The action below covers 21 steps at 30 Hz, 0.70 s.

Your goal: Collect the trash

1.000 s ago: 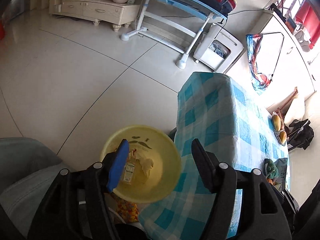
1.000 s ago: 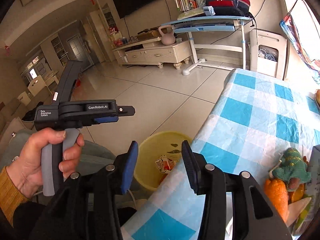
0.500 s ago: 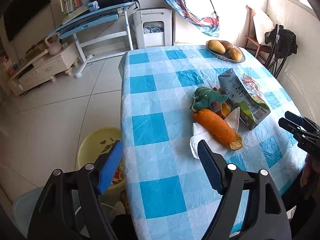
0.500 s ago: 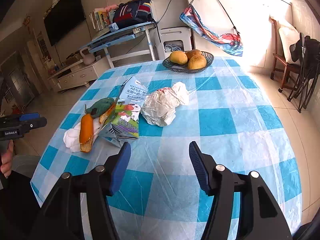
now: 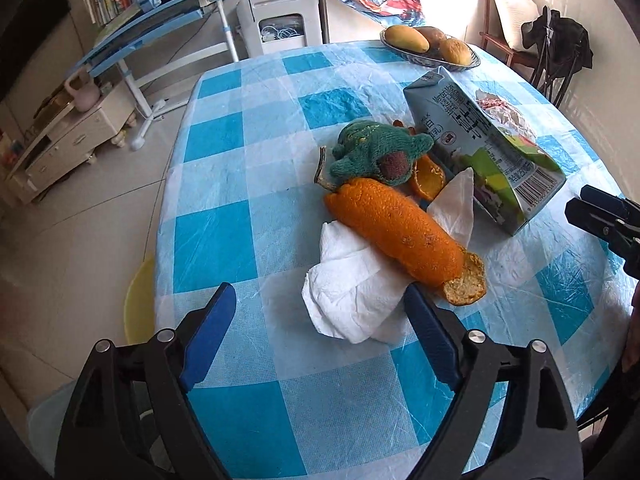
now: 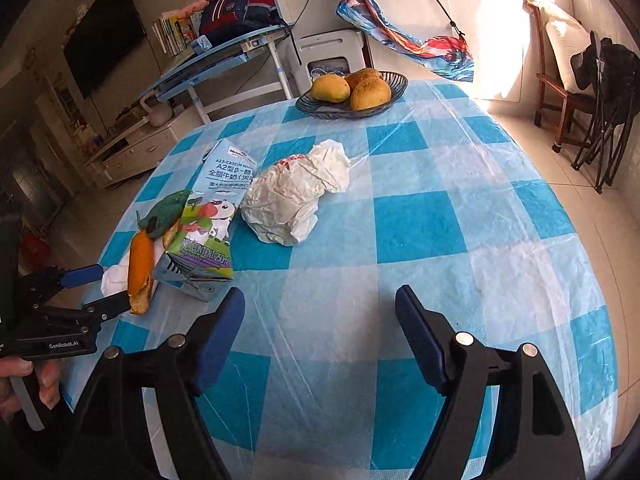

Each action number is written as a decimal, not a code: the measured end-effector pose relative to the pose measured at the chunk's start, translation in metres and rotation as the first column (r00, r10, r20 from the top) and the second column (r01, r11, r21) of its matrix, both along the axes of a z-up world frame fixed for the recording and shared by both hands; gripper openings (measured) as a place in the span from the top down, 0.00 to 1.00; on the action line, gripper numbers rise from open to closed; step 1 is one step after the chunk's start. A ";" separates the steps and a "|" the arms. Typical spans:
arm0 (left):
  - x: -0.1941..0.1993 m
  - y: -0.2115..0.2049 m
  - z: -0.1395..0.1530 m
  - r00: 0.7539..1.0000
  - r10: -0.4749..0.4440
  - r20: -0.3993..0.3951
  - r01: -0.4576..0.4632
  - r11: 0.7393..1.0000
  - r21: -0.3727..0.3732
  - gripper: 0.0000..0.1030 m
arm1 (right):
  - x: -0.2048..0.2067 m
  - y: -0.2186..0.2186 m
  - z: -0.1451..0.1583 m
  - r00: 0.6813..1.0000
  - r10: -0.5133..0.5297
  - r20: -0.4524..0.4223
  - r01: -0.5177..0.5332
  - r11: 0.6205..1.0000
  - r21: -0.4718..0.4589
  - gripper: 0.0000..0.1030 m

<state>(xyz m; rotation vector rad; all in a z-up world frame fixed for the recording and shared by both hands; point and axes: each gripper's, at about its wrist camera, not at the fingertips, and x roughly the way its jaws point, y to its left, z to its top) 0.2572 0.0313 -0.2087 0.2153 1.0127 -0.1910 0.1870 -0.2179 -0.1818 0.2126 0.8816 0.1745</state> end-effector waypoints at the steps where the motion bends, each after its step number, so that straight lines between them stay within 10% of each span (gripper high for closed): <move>1: 0.003 -0.001 -0.002 1.000 0.002 0.002 -0.002 1.000 -0.004 0.14 | 0.003 0.001 0.000 1.000 0.002 -0.004 -0.002 1.000 -0.005 0.25; 21: 0.044 -0.022 -0.010 0.999 0.044 0.029 -0.042 0.997 -0.066 0.06 | 0.037 0.010 -0.005 0.997 0.049 -0.058 -0.053 0.996 -0.071 0.07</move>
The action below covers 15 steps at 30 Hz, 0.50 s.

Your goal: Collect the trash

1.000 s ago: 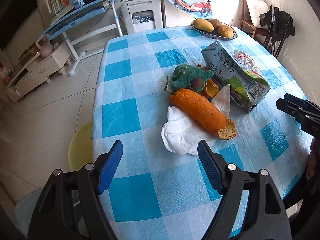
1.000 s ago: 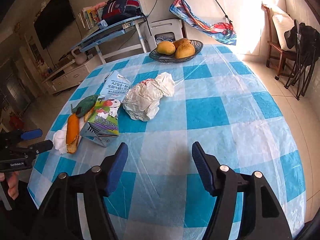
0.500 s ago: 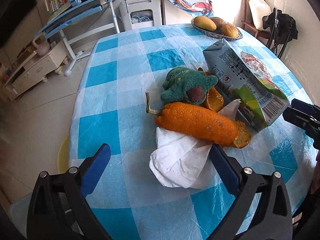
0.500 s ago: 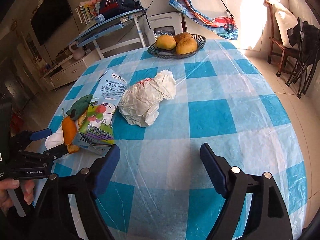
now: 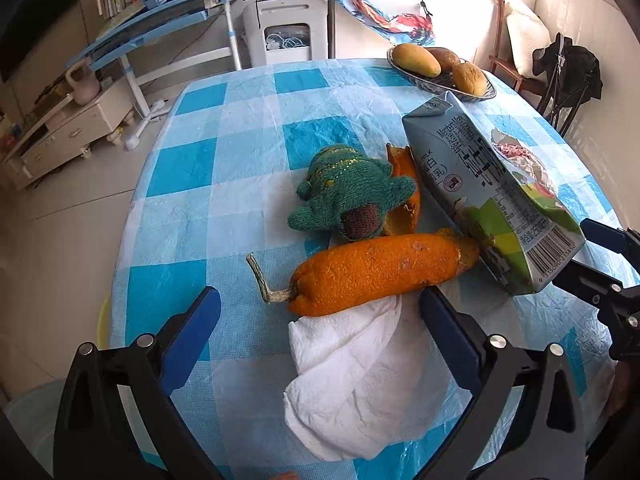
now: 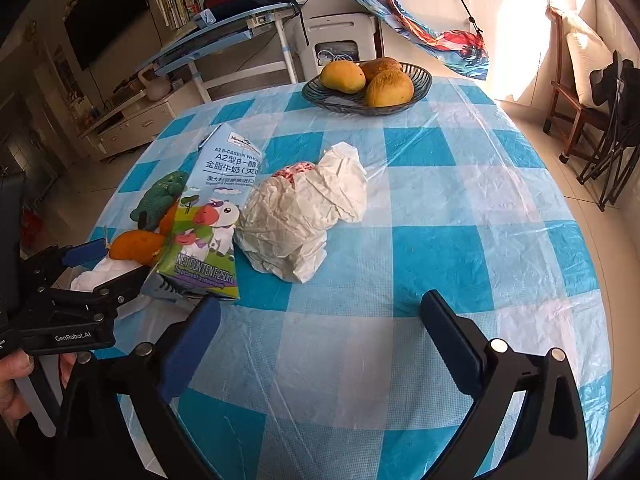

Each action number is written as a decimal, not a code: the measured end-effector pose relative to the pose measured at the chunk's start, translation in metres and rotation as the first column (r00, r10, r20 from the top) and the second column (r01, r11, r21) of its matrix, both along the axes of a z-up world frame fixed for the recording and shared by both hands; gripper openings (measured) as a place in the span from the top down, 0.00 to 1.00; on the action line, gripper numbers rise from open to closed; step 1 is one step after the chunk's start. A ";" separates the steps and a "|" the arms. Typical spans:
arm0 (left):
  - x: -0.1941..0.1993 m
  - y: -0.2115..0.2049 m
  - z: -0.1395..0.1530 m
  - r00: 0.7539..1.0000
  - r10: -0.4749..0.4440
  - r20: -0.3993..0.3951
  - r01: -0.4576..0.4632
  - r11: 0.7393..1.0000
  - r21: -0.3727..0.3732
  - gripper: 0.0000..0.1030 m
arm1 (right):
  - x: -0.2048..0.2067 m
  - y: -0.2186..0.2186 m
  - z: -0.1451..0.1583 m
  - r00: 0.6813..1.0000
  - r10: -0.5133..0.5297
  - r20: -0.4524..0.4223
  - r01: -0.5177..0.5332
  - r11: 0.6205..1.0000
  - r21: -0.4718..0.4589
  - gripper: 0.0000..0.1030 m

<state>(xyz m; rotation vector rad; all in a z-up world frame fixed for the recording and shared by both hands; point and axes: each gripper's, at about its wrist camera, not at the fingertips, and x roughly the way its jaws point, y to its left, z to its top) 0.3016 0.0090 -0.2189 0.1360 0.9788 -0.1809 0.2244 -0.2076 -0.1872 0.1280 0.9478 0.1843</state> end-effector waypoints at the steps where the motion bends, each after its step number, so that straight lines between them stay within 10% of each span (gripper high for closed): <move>1: 0.000 0.000 0.000 1.000 0.000 -0.001 0.000 1.000 -0.002 0.06 | 0.000 0.001 0.000 1.000 0.001 -0.001 -0.001 1.000 -0.008 0.07; 15: 0.001 0.001 0.000 1.000 0.000 -0.001 0.000 1.000 -0.004 0.06 | 0.003 0.018 -0.005 0.999 0.018 -0.032 -0.023 0.987 -0.161 0.06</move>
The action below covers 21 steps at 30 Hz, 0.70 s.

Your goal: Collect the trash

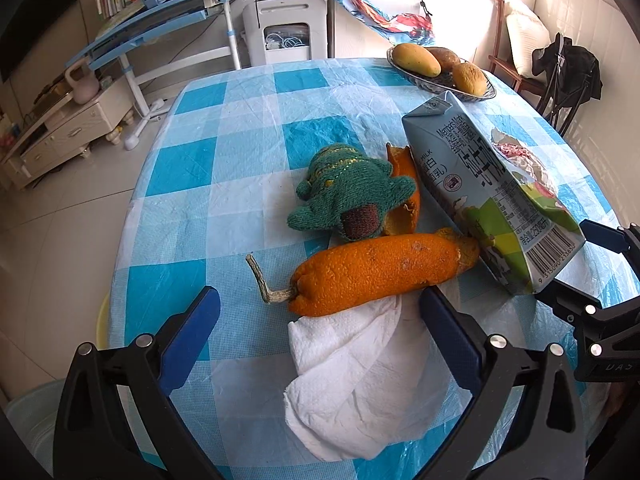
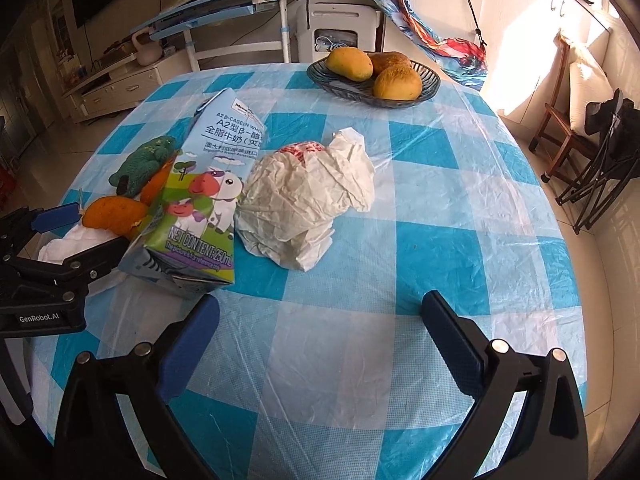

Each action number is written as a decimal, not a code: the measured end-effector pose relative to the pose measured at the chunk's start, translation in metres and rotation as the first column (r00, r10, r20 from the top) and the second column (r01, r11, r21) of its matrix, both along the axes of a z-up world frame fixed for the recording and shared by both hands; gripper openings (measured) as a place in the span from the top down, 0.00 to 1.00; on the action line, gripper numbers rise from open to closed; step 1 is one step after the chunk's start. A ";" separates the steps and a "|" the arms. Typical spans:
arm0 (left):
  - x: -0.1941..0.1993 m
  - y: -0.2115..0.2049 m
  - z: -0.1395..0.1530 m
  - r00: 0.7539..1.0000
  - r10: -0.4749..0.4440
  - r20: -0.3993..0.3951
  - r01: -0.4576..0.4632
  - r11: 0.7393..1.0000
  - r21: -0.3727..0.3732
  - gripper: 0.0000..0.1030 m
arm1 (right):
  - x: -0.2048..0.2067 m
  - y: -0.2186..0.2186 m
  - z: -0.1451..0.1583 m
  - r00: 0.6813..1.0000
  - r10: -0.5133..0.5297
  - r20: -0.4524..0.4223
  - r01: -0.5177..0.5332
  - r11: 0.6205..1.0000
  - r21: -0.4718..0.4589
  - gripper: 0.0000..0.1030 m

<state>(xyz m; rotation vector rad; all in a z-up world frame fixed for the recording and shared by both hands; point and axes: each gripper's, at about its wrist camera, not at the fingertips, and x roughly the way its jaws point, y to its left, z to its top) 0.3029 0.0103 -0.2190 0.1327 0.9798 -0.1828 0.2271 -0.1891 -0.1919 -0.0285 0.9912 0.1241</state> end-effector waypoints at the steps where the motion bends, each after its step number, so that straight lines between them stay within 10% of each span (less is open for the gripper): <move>1: 0.000 0.000 0.000 1.000 0.000 0.000 0.000 1.000 -0.001 0.06 | 0.000 -0.001 0.000 1.000 0.000 0.000 0.000 1.000 0.000 0.06; 21: 0.000 0.000 0.000 1.000 0.001 0.000 -0.001 1.000 0.000 0.06 | 0.001 -0.003 0.000 1.000 -0.014 0.001 0.014 1.000 -0.005 0.06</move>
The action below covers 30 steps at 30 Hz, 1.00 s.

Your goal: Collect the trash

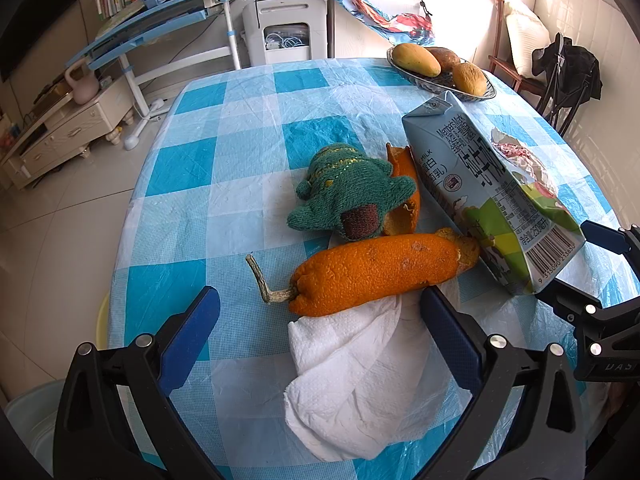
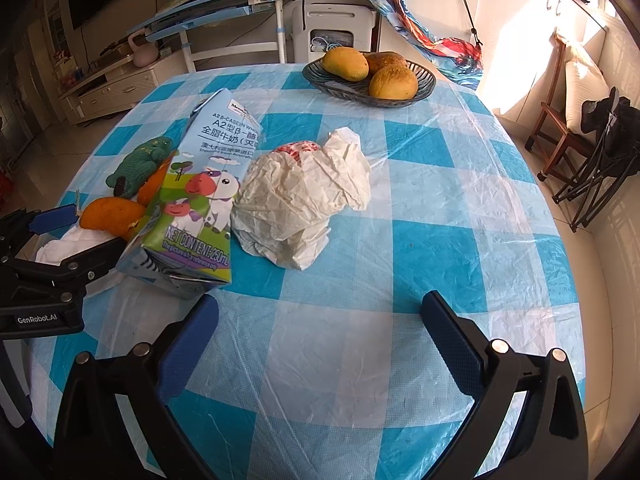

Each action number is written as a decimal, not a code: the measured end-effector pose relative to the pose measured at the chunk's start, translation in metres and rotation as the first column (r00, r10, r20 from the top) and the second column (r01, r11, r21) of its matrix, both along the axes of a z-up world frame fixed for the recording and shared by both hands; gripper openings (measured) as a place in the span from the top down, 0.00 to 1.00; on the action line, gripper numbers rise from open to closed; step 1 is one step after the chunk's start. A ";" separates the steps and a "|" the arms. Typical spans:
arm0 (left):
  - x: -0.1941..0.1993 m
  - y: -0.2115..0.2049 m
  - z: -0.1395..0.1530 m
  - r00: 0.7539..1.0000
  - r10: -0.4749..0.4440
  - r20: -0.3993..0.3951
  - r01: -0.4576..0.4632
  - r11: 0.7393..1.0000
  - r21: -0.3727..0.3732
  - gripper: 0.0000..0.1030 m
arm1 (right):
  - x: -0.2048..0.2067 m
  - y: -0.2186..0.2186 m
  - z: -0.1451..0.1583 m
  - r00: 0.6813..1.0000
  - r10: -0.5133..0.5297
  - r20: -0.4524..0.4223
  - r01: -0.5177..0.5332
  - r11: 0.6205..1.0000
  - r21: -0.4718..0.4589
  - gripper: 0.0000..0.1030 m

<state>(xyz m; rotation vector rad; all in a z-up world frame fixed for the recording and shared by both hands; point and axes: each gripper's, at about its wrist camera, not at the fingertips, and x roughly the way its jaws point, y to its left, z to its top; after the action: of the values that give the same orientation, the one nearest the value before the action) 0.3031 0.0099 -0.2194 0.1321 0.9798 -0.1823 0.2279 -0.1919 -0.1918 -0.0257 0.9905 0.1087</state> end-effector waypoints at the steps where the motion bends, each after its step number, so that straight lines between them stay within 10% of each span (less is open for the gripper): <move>1: 0.000 0.000 0.000 1.000 0.000 0.000 0.000 1.000 0.000 0.06 | 0.000 0.000 0.000 1.000 0.000 0.000 0.000 1.000 0.000 0.06; 30: 0.000 0.000 0.000 1.000 0.000 0.001 0.000 1.000 0.000 0.06 | 0.000 -0.002 -0.001 0.999 -0.041 0.002 0.041 0.999 -0.003 0.06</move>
<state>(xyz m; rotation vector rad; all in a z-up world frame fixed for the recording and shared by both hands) 0.3032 0.0097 -0.2198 0.1318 0.9790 -0.1825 0.2282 -0.1938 -0.1923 -0.0084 0.9887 0.0699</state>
